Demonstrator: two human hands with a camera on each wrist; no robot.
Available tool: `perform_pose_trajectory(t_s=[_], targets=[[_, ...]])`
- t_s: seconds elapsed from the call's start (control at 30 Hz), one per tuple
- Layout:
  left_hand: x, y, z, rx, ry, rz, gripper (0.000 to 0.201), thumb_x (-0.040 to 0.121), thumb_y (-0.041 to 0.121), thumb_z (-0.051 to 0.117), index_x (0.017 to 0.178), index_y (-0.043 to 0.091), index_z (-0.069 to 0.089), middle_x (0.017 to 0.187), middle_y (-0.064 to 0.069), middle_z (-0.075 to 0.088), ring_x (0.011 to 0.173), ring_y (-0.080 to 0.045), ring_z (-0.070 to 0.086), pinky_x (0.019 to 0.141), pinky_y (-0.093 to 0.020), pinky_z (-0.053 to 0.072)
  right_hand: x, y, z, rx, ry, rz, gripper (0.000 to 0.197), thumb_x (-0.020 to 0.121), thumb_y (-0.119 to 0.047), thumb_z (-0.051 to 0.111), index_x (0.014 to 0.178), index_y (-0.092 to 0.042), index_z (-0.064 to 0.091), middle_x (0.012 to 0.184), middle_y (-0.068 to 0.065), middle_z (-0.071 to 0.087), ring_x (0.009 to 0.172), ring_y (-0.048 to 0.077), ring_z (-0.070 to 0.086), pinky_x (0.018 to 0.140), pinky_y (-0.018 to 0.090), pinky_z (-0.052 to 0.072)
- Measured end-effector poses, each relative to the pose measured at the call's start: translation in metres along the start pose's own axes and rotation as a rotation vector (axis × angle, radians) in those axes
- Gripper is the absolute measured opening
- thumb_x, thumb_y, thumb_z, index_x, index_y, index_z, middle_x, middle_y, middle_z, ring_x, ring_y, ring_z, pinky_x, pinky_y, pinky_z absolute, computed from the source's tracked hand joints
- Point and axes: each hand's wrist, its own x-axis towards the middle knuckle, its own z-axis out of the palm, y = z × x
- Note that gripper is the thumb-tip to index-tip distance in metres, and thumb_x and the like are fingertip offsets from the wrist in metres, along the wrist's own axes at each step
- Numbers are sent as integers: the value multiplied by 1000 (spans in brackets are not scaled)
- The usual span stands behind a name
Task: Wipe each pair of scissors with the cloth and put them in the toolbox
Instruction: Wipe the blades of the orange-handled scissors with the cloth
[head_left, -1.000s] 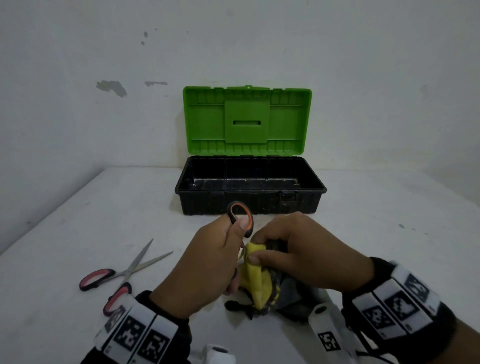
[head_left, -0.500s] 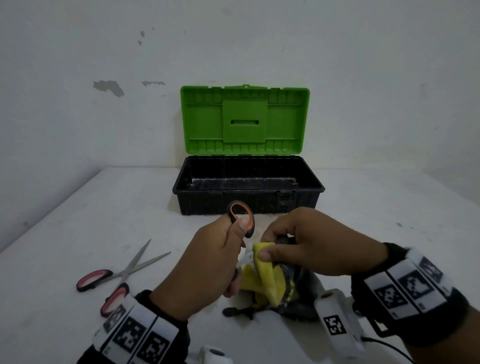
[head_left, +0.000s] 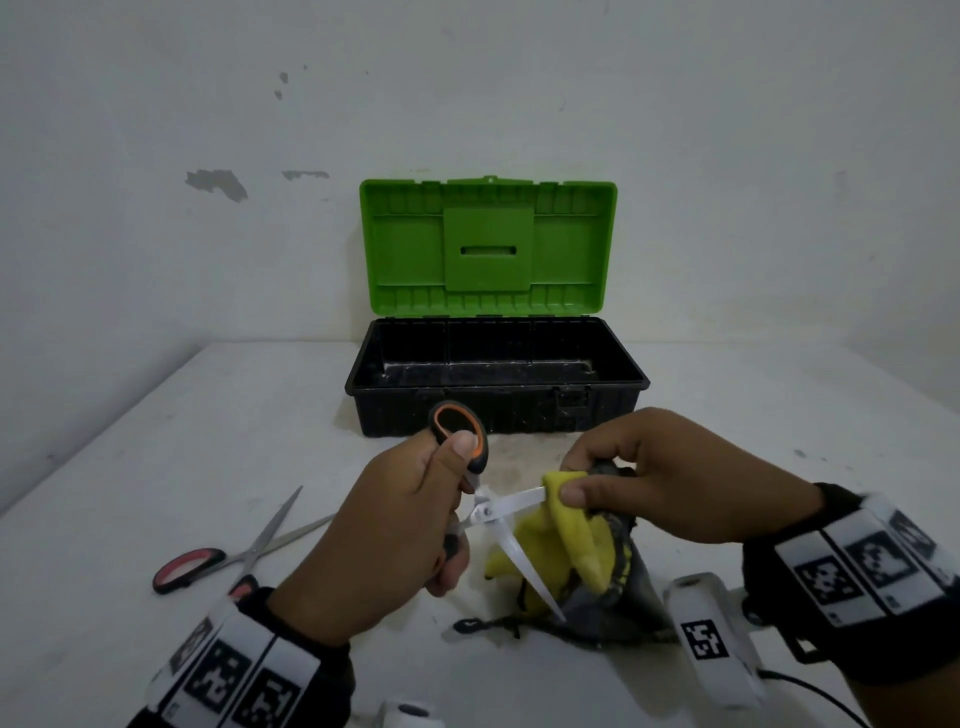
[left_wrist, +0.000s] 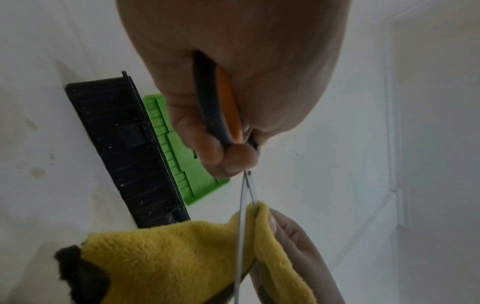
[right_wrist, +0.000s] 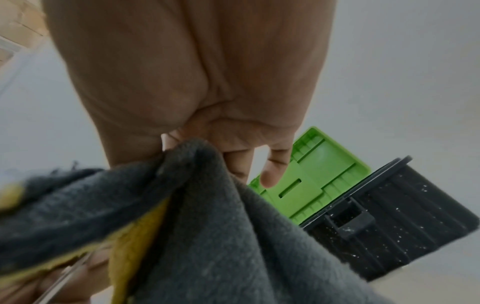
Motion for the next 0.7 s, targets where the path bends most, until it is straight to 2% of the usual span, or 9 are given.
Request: perform_pose_trajectory(t_s=[0.1, 0.17, 0.27, 0.37, 0.5, 0.6, 0.7], targets=[[-1, 1, -2, -14, 25, 6, 40, 101, 39, 37, 76, 8, 45, 46, 5, 31, 34, -24, 46, 37, -22, 32, -6, 6, -8, -8, 34, -4, 17, 85, -38, 70, 78, -23, 76, 77, -2, 74, 70, 11, 69, 67, 22, 52], [0, 1, -7, -81, 69, -18, 42, 100, 40, 37, 75, 8, 42, 49, 6, 29, 33, -22, 42, 38, -24, 31, -11, 15, -17, 37, 126, 14, 25, 84, -39, 68, 75, -18, 75, 74, 4, 74, 68, 19, 70, 65, 26, 55], [1, 1, -14, -161, 142, -48, 42, 101, 40, 37, 75, 8, 39, 49, 9, 28, 33, -20, 39, 40, -27, 32, -18, 26, -24, 289, 315, 49, 40, 85, -47, 69, 74, -10, 75, 73, 15, 74, 65, 24, 70, 63, 30, 56], [1, 3, -7, -188, 205, -48, 40, 102, 39, 36, 73, 12, 41, 45, 9, 35, 35, -23, 45, 40, -27, 38, -15, 24, -11, 451, 430, 73, 30, 87, -32, 64, 73, -8, 76, 74, 13, 75, 68, 21, 70, 67, 28, 56], [2, 3, 11, -293, 277, -79, 38, 101, 42, 37, 79, 14, 48, 47, 4, 44, 41, -26, 52, 40, -29, 43, -6, 12, 20, 627, 475, 115, 25, 89, -25, 63, 79, -7, 77, 80, 20, 75, 73, 28, 71, 72, 37, 58], [4, 0, 20, -308, 321, -113, 34, 100, 46, 37, 89, 20, 57, 54, -9, 51, 46, -24, 54, 41, -30, 48, -2, -3, 40, 702, 459, 130, 24, 92, -19, 60, 85, -2, 75, 77, 20, 75, 65, 23, 72, 60, 25, 56], [5, -5, 27, -241, 366, -89, 38, 98, 51, 37, 83, 23, 59, 61, -11, 52, 51, -27, 54, 40, -38, 49, 0, -16, 57, 714, 430, 148, 23, 94, -14, 60, 83, -1, 75, 67, 13, 74, 56, 15, 69, 54, 20, 53]])
